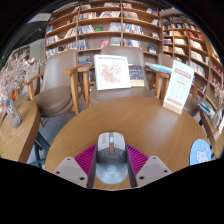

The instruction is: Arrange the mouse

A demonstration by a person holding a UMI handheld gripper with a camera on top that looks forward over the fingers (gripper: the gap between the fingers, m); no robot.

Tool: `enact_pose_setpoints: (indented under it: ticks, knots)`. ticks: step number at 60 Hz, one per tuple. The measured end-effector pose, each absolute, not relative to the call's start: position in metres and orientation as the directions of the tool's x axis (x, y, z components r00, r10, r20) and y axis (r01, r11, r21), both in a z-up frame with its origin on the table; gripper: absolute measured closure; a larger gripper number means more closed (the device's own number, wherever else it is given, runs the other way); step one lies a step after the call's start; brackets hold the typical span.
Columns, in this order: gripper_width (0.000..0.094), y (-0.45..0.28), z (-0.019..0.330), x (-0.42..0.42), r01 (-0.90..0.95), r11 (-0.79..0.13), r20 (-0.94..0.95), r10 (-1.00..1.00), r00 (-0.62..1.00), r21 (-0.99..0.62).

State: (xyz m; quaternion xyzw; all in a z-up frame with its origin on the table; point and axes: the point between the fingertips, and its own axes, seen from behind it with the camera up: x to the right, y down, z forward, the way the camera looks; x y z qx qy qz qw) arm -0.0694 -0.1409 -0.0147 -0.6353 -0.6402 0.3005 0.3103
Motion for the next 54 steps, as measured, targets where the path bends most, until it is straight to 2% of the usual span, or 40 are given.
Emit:
enact_pose_setpoints:
  ticks: [7, 14, 22, 28, 33, 40, 47, 54]
  knots:
    - [0.0491, -0.145, -0.008, -0.064, 0.642, 0.003, -0.029, 0.999, -0.039, -0.767]
    - [0.0492, -0.127, 0.043, -0.051, 0.586, -0.005, -0.065, 0.995, -0.081, -0.811]
    - [0.0491, -0.049, 0.104, -0.030, 0.512, 0.026, -0.022, 0.996, -0.088, -0.859]
    - [0.0491, 0.027, 0.118, -0.016, 0.516, 0.014, -0.006, 0.999, -0.037, -0.857]
    - [0.0491, 0.093, 0.107, -0.003, 0.532, 0.014, 0.039, 0.999, 0.035, -0.846]
    - [0.0492, 0.155, 0.066, 0.015, 0.574, -0.030, 0.039, 0.993, 0.107, -0.818]
    - [0.0495, 0.179, 0.023, 0.030, 0.621, -0.072, 0.014, 0.991, 0.133, -0.780]
    - [0.0491, 0.186, -0.006, 0.039, 0.640, -0.086, 0.003, 0.991, 0.137, -0.763]
